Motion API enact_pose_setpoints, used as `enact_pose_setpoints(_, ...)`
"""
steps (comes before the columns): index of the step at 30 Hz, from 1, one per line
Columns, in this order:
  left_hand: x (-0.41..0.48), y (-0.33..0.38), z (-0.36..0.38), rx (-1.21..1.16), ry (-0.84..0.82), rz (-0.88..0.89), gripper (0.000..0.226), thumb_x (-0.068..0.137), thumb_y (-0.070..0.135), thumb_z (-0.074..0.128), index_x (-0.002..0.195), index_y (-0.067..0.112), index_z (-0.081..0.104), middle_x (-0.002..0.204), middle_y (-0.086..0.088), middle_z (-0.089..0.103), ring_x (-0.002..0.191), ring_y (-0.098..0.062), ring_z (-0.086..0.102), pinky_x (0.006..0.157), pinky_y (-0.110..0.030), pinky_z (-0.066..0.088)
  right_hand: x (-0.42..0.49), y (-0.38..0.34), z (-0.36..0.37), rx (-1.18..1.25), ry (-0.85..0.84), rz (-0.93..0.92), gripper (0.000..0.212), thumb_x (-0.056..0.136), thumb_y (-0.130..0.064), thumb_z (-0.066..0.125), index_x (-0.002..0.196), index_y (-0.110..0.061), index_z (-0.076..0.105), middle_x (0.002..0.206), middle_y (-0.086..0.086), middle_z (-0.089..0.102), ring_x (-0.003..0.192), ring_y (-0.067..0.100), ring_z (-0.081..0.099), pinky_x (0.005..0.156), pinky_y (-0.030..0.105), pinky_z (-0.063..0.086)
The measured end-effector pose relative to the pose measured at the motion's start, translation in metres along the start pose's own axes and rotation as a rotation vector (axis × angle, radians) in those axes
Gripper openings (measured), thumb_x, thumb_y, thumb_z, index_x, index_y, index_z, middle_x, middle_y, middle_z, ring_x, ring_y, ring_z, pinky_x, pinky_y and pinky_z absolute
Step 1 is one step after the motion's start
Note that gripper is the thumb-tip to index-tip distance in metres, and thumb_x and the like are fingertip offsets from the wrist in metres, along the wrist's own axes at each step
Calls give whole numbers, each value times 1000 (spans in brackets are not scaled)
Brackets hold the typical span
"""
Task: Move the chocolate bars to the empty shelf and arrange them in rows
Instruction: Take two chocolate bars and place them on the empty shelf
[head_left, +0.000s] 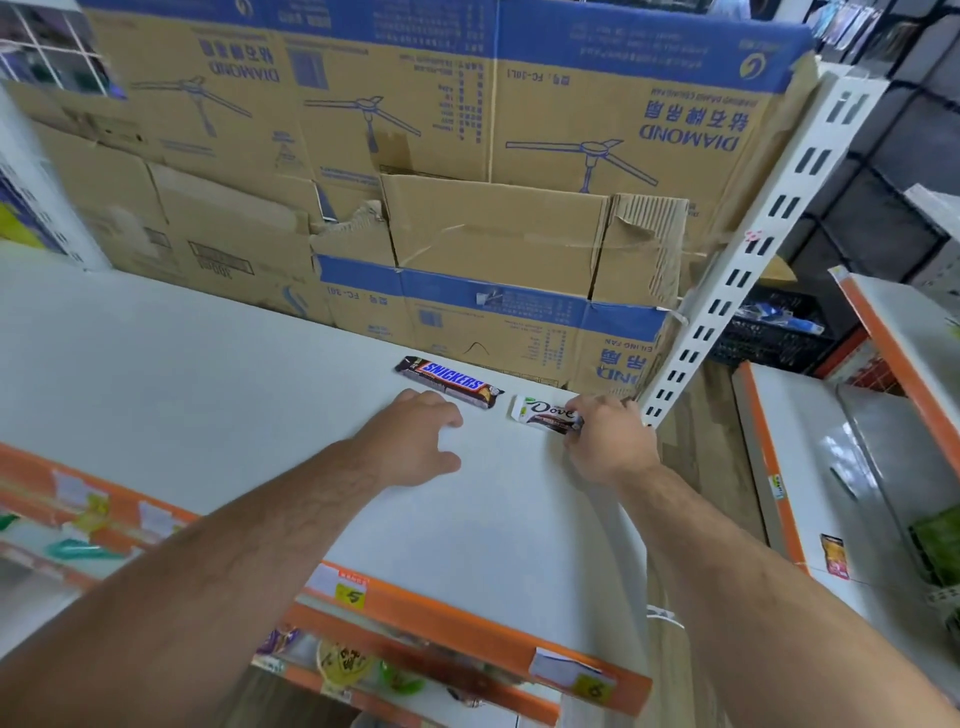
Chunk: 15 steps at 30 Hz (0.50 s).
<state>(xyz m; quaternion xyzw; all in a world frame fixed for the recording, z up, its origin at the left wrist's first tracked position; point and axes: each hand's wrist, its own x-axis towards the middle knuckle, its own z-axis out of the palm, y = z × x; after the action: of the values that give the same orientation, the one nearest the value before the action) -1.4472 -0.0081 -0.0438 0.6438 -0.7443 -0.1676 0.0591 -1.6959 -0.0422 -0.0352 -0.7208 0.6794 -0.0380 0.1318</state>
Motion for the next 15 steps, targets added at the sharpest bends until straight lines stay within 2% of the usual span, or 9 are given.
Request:
enact_pose_setpoints(2,-3,3,-2,7,-18,0,57,81,46,65,133,28,51,138,9,46,128,-15,34,103,-29,35,-10,-2,3,-57,59,-10,47,86,-34,54,132,-30,49,136,-2,47,125,25,37,99,46,35)
enact_pose_setpoints(5,-12,4,-6,31,-12,-2,57,85,48,61,137,29,48,142,9,44,130,-15,36,105,-29,35,-25,-15,7,-110,122,-110,43,80,-37,54,122,-26,56,129,-2,52,120,25,42,97,44,36)
enact_pose_setpoints(11,-49,-21,-28,56,45,-42,54,86,49,59,136,32,49,140,5,48,128,-17,40,105,-32,36,-56,-84,8,-55,29,-248,47,75,-45,61,118,-26,60,121,3,57,116,27,48,89,42,45)
enact_pose_setpoints(15,-79,-57,-52,34,102,-79,57,87,54,57,138,32,46,140,3,49,130,-19,39,106,-35,36,-70,-140,3,0,-8,-308,52,79,-47,61,128,-31,55,132,0,53,124,25,45,96,44,46)
